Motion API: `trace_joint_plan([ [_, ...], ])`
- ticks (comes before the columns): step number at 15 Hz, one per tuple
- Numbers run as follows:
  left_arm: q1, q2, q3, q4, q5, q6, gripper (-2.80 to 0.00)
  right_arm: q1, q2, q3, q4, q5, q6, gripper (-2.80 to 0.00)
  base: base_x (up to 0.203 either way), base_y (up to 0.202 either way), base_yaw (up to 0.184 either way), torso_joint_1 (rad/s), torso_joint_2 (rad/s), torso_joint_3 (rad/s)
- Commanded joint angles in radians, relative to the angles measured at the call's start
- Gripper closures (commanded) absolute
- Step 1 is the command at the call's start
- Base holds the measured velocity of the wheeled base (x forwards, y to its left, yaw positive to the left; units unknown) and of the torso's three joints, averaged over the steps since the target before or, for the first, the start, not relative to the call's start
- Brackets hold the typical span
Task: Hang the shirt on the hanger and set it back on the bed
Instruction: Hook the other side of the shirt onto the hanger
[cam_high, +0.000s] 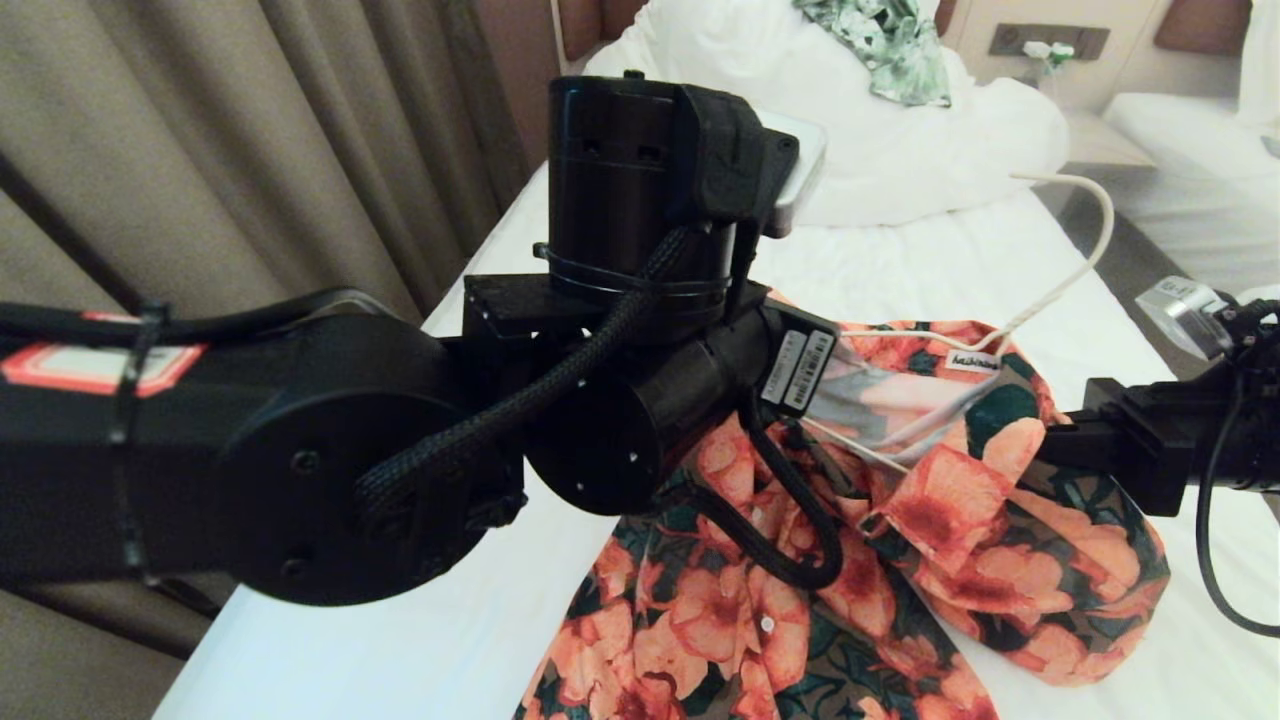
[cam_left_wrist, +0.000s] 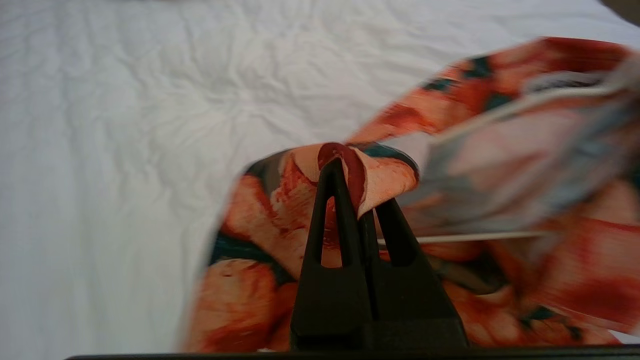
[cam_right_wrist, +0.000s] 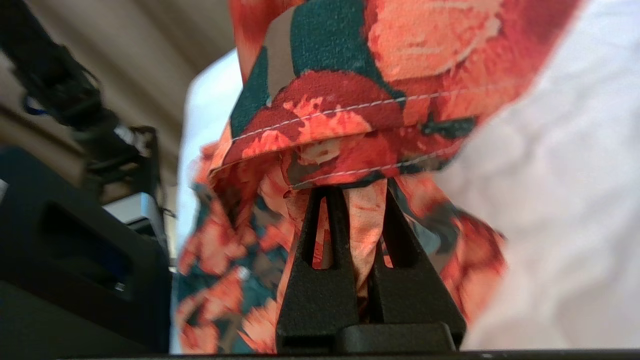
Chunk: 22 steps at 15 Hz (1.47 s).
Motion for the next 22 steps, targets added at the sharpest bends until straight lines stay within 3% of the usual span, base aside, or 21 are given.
trace_joint_plan([
  [1, -0.033, 0.000, -0.004, 0.009, 0.003, -0.002, 0.00, 0.056, 0.012, -0.040, -0.002, 0.004, 0.034, 0.00, 0.000, 0.000, 0.000, 0.000, 0.00, 0.000],
  [5, -0.085, 0.019, 0.002, 0.024, -0.016, -0.023, 0.00, 0.126, 0.018, -0.048, -0.004, -0.059, 0.062, 0.00, 0.000, 0.000, 0.000, 0.000, 0.00, 0.000],
  [8, -0.126, 0.051, 0.043, 0.024, -0.107, -0.051, 0.00, 0.126, 0.023, -0.045, -0.001, -0.059, 0.063, 0.00, 0.000, 0.000, 0.000, 0.000, 0.00, 0.000],
  [10, -0.159, 0.091, 0.031, 0.021, -0.132, -0.086, 0.00, 0.127, 0.014, -0.057, -0.003, -0.063, 0.063, 0.00, 0.000, 0.000, 0.000, 0.000, 0.00, 0.000],
  [15, -0.208, 0.210, -0.083, 0.023, -0.147, -0.092, 0.00, 0.120, -0.057, -0.051, 0.022, -0.065, 0.112, 0.00, 0.000, 0.000, 0.000, 0.000, 0.00, 0.000],
  [22, -0.217, 0.189, -0.044, 0.012, -0.143, -0.112, 0.00, 0.111, -0.064, -0.042, 0.022, -0.062, 0.112, 0.00, 0.000, 0.000, 0.000, 0.000, 0.00, 0.000],
])
